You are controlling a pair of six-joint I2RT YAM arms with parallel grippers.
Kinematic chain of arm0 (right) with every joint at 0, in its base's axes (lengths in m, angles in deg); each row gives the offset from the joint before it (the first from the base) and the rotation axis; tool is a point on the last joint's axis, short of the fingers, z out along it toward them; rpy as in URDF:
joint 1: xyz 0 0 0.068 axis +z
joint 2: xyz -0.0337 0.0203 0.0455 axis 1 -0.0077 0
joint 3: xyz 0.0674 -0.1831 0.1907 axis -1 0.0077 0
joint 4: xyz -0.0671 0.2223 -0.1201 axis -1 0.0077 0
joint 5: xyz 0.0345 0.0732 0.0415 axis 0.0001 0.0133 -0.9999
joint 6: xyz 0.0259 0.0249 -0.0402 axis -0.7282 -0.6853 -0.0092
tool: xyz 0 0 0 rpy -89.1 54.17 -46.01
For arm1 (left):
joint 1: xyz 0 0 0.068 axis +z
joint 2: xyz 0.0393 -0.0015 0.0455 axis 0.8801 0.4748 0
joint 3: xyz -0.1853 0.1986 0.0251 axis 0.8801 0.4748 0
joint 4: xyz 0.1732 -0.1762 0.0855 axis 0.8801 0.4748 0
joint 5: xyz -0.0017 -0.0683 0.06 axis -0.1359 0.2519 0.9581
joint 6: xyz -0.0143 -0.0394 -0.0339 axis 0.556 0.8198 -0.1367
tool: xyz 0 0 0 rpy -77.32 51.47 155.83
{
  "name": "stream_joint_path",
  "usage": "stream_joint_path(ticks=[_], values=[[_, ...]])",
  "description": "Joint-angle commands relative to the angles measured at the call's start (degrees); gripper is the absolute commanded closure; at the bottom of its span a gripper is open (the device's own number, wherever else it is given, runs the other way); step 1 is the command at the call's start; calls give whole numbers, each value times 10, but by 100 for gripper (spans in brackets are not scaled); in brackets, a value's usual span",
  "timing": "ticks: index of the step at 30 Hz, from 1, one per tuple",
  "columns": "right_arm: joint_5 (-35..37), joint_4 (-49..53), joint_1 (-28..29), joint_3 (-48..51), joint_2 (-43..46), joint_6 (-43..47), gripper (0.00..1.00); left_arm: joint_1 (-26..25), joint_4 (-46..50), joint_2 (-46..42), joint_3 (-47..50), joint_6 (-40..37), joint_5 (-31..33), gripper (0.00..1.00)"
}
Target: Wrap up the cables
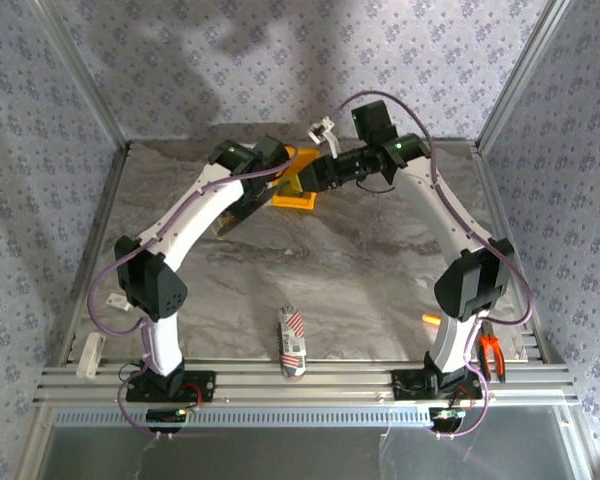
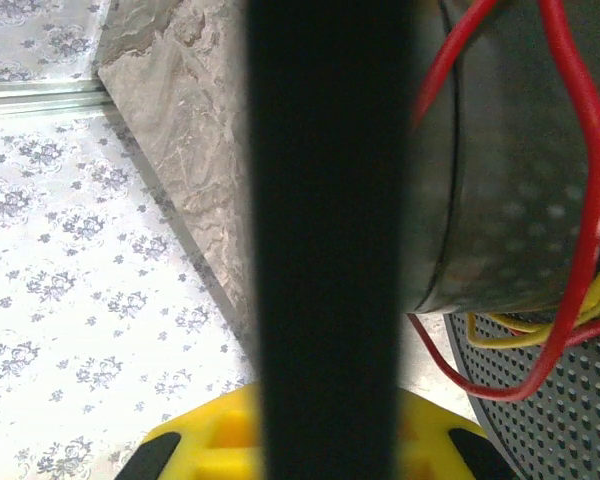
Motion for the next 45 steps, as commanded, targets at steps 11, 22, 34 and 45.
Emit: stream_joint_path(ticks=[11, 22, 34, 45], values=[[144, -462, 5, 419, 178, -363, 0, 54, -73, -71, -127, 117, -129, 100], [304, -799, 82, 518, 113, -670, 0, 97, -315, -179, 16, 263, -326, 100], [409, -994, 104, 519, 47, -734, 7, 107, -451, -265, 170, 381, -401, 100], [456, -1076, 122, 514, -9, -765, 31, 116, -520, -309, 224, 452, -441, 100]])
